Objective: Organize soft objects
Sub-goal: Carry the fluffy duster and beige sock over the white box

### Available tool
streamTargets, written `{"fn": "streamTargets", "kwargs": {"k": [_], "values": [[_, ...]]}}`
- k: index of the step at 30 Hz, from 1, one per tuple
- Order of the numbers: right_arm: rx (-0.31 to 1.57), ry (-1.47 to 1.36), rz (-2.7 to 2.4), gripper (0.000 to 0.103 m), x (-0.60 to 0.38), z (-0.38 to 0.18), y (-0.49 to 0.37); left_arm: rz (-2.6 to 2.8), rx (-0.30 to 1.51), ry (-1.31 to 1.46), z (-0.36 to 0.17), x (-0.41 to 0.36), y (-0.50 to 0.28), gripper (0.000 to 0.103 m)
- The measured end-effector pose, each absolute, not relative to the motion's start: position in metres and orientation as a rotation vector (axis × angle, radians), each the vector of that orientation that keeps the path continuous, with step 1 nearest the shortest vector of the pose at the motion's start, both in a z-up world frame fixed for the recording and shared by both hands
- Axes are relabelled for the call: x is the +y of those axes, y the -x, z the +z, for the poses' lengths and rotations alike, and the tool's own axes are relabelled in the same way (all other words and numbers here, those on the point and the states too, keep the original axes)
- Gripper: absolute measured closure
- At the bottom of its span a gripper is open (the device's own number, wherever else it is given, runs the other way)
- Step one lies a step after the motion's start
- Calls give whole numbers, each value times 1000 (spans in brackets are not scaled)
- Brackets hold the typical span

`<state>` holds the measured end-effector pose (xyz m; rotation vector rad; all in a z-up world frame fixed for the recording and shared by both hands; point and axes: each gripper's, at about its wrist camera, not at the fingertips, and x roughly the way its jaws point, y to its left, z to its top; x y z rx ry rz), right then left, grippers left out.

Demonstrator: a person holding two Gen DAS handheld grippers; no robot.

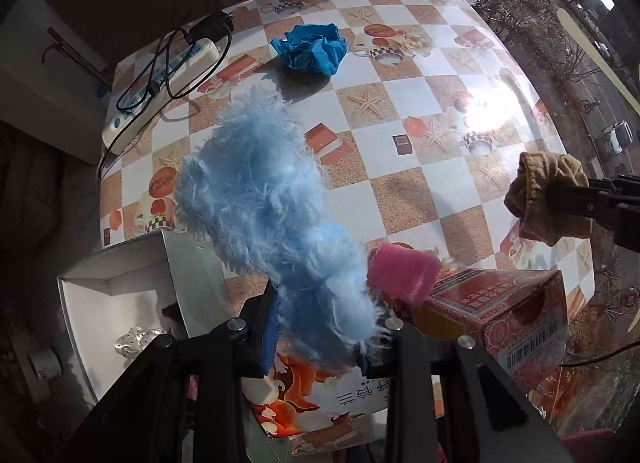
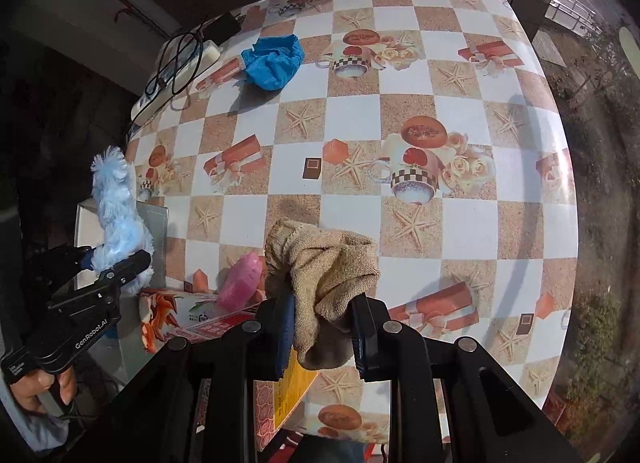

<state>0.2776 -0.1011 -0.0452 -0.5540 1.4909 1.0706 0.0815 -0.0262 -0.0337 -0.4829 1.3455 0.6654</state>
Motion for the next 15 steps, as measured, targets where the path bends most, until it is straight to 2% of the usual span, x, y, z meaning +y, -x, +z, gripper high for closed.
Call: {"fn": "streamTargets", "kwargs": {"k": [9,15], "values": [[1439,556,1128,77,-107,-3,-236,654,1308,407,-6,-56,-48,69],[1419,612,1210,77,-102,12,-190,704,1288,450,-3,-54,-13,69]]}}
